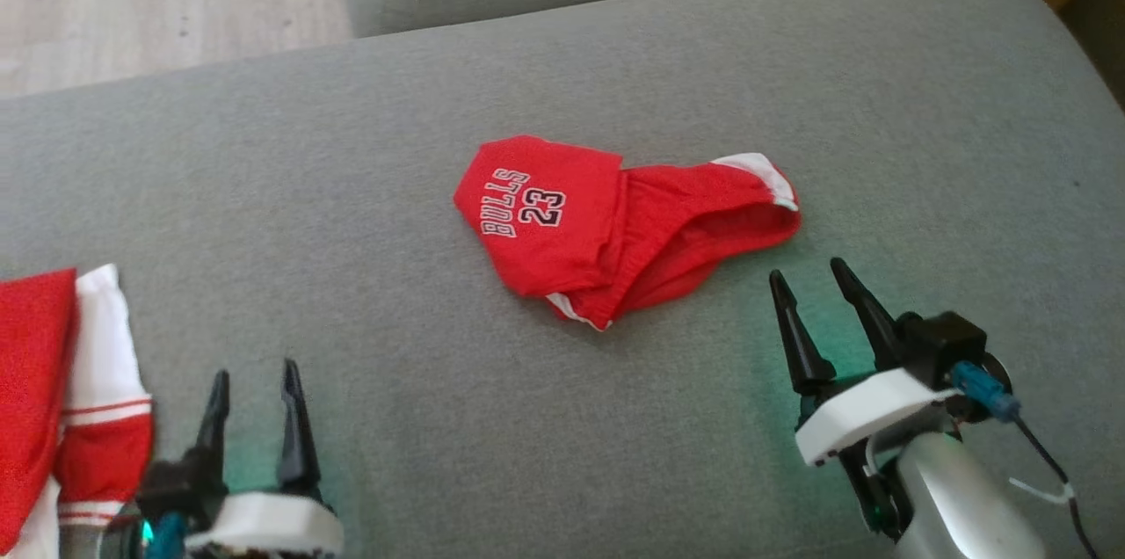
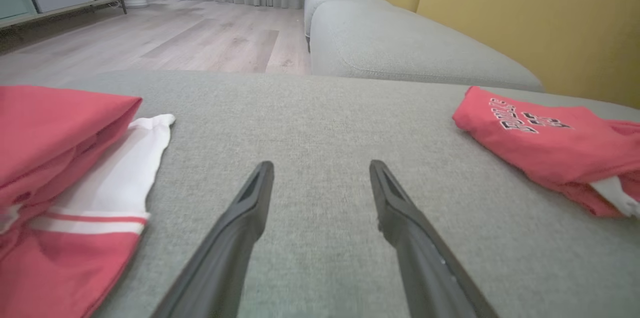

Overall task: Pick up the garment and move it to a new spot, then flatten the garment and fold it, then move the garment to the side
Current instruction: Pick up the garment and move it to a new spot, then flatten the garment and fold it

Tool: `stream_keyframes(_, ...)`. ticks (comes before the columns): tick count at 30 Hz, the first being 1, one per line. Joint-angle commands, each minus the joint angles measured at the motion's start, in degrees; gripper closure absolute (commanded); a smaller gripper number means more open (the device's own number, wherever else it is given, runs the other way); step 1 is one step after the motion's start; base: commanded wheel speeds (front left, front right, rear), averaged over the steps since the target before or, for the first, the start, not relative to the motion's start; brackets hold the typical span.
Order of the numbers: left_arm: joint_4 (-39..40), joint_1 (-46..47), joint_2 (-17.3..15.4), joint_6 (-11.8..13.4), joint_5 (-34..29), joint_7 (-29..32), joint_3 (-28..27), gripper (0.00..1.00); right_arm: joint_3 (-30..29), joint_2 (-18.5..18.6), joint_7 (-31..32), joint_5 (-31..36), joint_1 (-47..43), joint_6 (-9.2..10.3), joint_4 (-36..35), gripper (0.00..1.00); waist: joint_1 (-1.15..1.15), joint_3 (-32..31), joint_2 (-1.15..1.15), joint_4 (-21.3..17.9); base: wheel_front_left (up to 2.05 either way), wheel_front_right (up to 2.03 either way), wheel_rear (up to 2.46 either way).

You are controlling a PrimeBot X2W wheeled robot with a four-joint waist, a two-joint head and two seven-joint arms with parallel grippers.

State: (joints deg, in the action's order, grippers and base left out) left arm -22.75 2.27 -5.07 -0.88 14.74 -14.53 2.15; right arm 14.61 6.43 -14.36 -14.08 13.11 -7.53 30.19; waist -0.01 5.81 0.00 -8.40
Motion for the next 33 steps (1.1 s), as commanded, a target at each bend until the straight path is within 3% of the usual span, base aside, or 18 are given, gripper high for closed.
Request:
stream_keyframes(1, 2.4, 0.5, 0.1, -0.8, -1.5, -0.5, -2.1, 0.00, 0.5, -0.2, -0.6, 0.4, 0.2, 0.04, -1.5, 0.00, 0.01, -0.3, 0.00, 1.0, 0.00, 0.00, 0.00)
stream_keyframes(9, 3.5, -1.8, 1.9, -3.0, -4.3, -0.5, -2.2, 0.00, -0.5, -0.7, -0.6, 0.8, 0.4, 0.04, -0.4, 0.00, 0.01, 0.5, 0.00, 2.4, 0.00, 0.00, 0.00)
stream_keyframes(17, 3.5, -0.5, 2.2, -3.5, -4.4, -0.5, -0.3, 0.00, -4.4, -0.7, -0.6, 2.9, 3.2, 0.04, 1.5, 0.00, 0.01, 2.3, 0.00, 2.7, 0.00, 0.00, 0.00)
stream_keyframes(33, 3.1, 2.2, 2.2, -2.8, -2.1, -0.5, 4.7, 0.00, -11.0, 1.9, -0.6, 10.4, 14.1, 0.04, 15.4, 0.00, 0.01, 6.4, 0.00, 7.2, 0.00, 0.00, 0.00)
